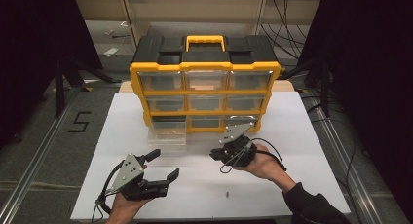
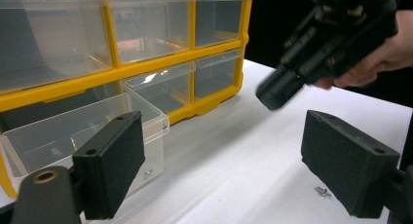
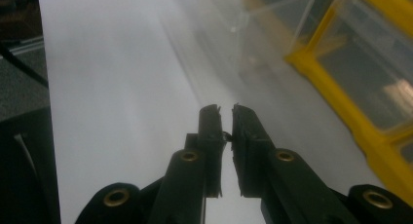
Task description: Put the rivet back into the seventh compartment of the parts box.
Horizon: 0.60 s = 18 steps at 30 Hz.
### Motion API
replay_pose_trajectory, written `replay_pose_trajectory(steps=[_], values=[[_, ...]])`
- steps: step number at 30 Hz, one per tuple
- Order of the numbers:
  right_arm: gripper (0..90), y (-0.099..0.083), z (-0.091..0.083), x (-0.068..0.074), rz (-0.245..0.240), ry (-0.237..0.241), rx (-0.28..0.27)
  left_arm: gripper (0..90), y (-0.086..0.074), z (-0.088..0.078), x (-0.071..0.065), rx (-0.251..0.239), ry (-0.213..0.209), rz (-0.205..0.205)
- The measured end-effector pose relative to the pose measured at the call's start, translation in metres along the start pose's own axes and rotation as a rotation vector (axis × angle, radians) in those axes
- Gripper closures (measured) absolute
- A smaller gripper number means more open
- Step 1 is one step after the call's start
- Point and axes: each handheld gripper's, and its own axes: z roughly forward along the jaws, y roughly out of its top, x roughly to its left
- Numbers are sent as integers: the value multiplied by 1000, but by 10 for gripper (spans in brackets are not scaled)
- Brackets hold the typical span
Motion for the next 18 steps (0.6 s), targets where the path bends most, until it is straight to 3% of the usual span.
replay_pose_trajectory(steps=[9,18], values=[[835,46,6,-6,-2,-9,-80,155,0,-1,0,-1,-2,-8],[835,80,36,-16,25,-17,-76,155,0,-1,0,-5,1,-1]])
